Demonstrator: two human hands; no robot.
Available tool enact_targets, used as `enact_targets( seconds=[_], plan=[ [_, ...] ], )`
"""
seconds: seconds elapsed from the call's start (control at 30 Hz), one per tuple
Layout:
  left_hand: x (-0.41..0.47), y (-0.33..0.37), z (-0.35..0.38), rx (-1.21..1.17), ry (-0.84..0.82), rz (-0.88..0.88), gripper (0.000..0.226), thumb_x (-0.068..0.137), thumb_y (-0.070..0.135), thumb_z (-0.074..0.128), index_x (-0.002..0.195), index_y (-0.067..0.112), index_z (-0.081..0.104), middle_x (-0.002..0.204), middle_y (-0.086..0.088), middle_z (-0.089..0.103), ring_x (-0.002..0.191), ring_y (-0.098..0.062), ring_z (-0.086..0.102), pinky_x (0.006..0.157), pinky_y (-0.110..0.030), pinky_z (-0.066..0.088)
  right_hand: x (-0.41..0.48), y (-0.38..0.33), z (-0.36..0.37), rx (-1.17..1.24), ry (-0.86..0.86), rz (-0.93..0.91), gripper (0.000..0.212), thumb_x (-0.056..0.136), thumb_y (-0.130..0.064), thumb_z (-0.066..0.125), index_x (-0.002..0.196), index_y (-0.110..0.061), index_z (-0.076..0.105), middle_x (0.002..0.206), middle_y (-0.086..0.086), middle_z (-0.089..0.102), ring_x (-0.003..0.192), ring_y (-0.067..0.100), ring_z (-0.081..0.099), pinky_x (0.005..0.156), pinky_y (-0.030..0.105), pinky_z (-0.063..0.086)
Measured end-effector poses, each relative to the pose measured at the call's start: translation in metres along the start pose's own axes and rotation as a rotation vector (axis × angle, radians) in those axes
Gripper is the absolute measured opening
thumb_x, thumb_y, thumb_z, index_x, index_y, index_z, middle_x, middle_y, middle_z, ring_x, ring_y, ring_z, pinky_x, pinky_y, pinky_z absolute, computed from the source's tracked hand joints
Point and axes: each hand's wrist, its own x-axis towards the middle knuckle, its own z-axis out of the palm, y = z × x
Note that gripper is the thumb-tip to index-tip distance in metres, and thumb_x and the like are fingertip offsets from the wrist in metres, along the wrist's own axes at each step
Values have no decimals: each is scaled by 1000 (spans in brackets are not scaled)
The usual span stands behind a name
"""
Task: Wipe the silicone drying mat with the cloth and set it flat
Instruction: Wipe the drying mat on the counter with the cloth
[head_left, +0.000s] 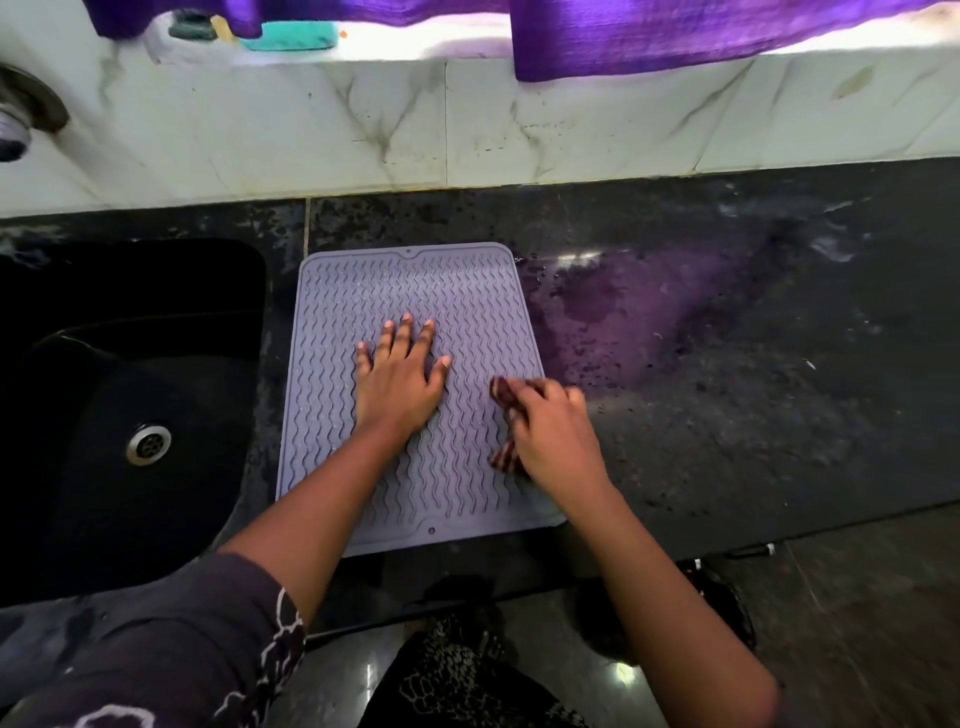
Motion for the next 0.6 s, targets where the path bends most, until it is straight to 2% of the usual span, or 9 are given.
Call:
enact_targets(
  seconds=[0.2,0.33,0.47,0.53,0.6],
  plan=[
    [0,1,-1,0,2,-5,61,94,58,18,149,32,13,159,-1,12,146,-22,4,114,-49,-2,6,-6,16,-238,-39,-79,47,92,-28,41,138,-21,37,137,9,41,114,30,36,92,42,37],
    [-1,1,0,-5,3,1,61,94,57,19,149,31,14,159,-1,12,146,-23,5,114,-49,-2,-52,7,13,-248,-122,-105,50,90,-29,42,140,-22,34,137,7,39,111,29,35,92,42,40],
    [-1,0,-2,-8,2,2,60,95,56,19,149,31,13,159,-2,12,146,-23,5,114,-50,-2,-80,12,2,-178,-203,-98,42,91,-29,40,133,-23,43,124,5,42,106,26,36,87,40,42],
    [-1,1,-3,-11,6,8,60,94,56,19,149,30,14,159,-2,13,146,-23,6,115,-50,-1,-66,14,-6,-61,-153,-51,40,91,-28,42,130,-24,47,120,4,46,105,25,38,88,40,43],
    [-1,1,-2,-15,10,9,61,94,56,19,149,30,15,159,-2,14,146,-24,6,114,-50,-1,-46,13,-7,-14,-19,-31,41,91,-27,44,133,-24,46,125,4,47,109,25,38,90,40,42]
  ],
)
